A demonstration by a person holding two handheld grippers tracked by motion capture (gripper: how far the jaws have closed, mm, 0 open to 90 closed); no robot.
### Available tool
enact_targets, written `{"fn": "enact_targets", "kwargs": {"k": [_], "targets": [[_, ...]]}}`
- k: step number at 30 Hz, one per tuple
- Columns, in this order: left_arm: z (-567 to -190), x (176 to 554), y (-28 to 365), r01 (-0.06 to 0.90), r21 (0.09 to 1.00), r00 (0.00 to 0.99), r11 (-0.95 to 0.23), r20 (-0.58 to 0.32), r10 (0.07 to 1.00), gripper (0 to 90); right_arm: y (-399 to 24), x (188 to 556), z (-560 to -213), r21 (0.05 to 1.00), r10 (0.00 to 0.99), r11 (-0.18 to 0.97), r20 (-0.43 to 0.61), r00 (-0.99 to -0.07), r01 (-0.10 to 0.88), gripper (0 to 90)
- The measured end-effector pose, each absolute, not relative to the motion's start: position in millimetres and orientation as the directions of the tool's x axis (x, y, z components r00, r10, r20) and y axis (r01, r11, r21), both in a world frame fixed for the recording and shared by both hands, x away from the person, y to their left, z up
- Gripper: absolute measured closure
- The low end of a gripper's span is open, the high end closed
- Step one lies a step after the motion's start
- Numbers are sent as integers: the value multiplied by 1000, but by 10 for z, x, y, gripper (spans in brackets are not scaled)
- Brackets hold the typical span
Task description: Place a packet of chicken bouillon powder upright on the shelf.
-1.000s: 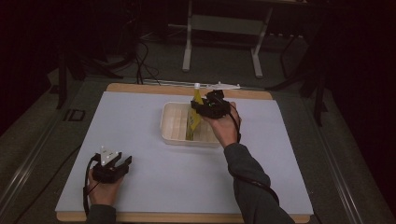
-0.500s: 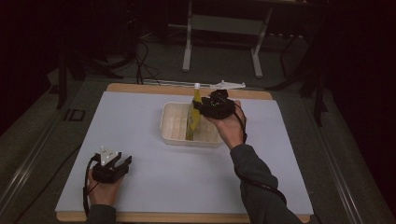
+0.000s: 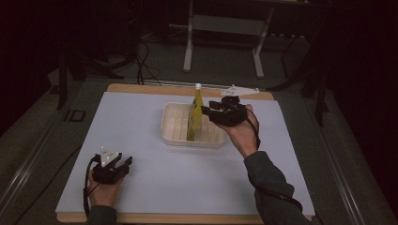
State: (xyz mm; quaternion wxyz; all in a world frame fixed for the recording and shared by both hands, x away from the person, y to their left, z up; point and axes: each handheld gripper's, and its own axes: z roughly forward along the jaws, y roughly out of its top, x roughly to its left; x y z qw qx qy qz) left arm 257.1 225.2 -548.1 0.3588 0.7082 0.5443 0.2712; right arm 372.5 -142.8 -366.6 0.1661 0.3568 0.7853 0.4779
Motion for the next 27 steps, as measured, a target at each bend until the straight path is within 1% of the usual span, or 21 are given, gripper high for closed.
{"fn": "enact_targets", "kwargs": {"k": [5, 10, 13, 17, 20, 27], "targets": [[-5477, 2566, 2250, 573, 806, 258, -146, -8, 966, 543, -1577, 3586, -3689, 883, 713, 268, 86, -696, 385, 586], [-5477, 2565, 2249, 573, 806, 257, -146, -8, 966, 543, -1708, 3506, -3762, 882, 717, 258, 99, -691, 394, 581], [-5475, 2563, 2248, 570, 809, 256, -145, -7, 967, 543, -1797, 3480, -3825, 880, 723, 238, 122, -680, 411, 578], [-5473, 2559, 2245, 570, 808, 257, -145, -7, 966, 543, -1951, 3477, -3968, 877, 738, 168, 192, -647, 451, 574], [-5472, 2558, 2241, 570, 808, 258, -147, -7, 966, 543, -2039, 3494, -4089, 865, 748, 138, 228, -623, 483, 574], [-5471, 2557, 2239, 572, 807, 254, -146, -5, 967, 543, -2237, 3500, -4380, 836, 784, 101, 267, -561, 539, 568]]}}
